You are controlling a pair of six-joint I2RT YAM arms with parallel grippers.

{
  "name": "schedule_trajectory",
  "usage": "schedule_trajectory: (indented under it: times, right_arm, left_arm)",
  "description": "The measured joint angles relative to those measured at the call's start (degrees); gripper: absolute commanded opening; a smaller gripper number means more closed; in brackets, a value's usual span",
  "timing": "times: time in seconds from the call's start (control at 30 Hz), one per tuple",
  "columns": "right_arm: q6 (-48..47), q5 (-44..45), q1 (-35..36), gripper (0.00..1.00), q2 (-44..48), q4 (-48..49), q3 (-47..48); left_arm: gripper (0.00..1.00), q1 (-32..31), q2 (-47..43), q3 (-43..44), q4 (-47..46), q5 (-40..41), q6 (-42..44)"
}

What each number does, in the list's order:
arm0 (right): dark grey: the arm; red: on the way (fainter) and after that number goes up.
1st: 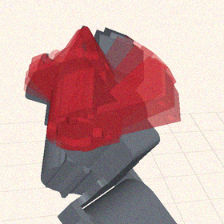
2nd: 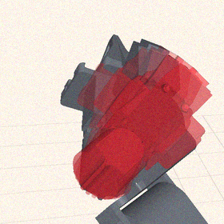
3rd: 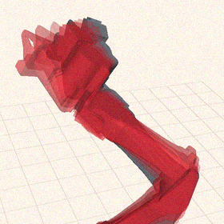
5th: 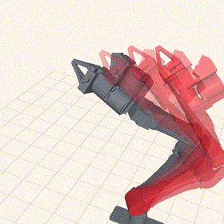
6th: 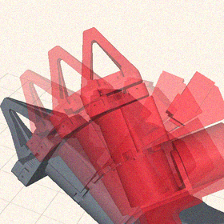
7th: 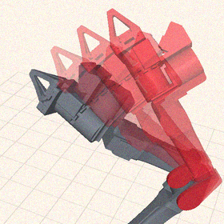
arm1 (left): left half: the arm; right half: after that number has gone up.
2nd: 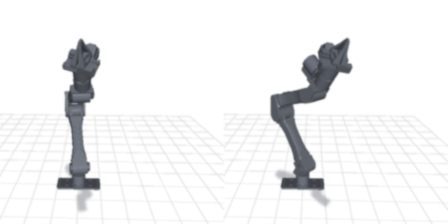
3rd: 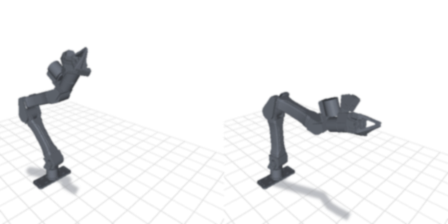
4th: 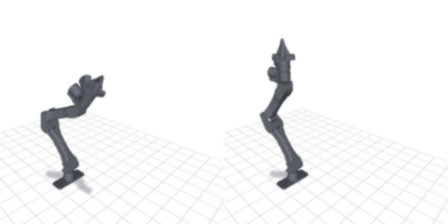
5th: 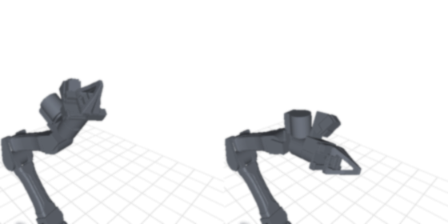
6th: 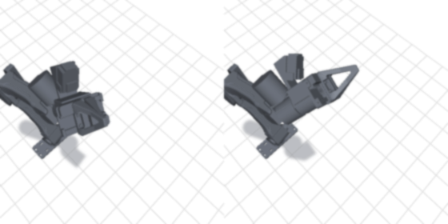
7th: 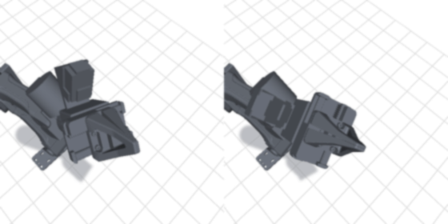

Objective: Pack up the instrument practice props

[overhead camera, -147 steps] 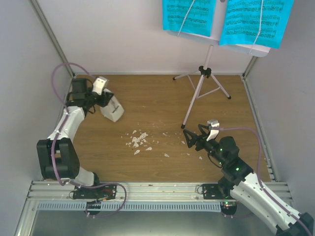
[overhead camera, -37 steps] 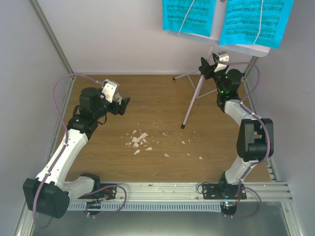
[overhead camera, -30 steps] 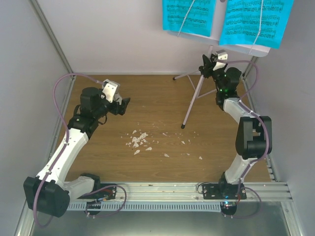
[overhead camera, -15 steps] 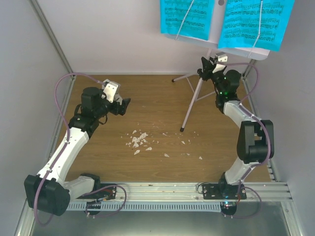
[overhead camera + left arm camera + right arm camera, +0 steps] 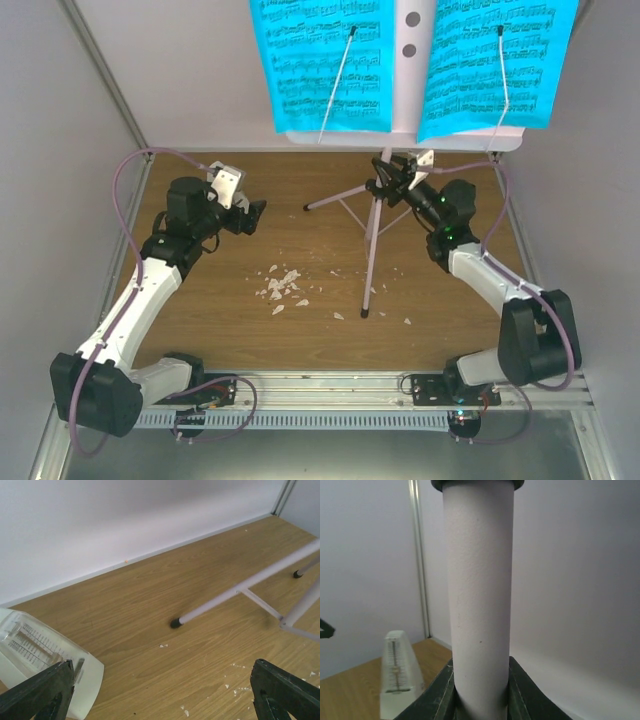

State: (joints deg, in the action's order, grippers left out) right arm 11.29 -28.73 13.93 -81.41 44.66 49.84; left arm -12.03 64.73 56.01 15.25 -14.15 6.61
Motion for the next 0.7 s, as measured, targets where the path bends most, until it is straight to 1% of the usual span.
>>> schedule_trajectory:
  times: [0.17, 0.27, 0.5, 0.7]
  right_arm:
    - [0.35, 0.37, 3.39, 0.01, 3.65, 0.15, -3.32]
    - [0.55, 2.01, 6.14, 0.0, 5.68, 0.22, -5.16]
    - [0.11, 7.87, 14.99, 0.0, 9.62, -0.33, -8.46]
    - [-0.52, 14.27, 21.11, 0.0, 10.6, -0.5, -9.35]
  left_arm:
    - [0.96, -0.48, 0.02, 0.0, 0.0, -0.07, -0.17]
    - [0.96, -0.7, 0.02, 0.0, 0.0, -0.07, -0.17]
    - [0.96, -1.29, 0.02, 0.0, -0.02, 0.15, -0.2]
    - [0.96, -1.88, 0.22, 0.0, 0.02, 0.42, -0.24]
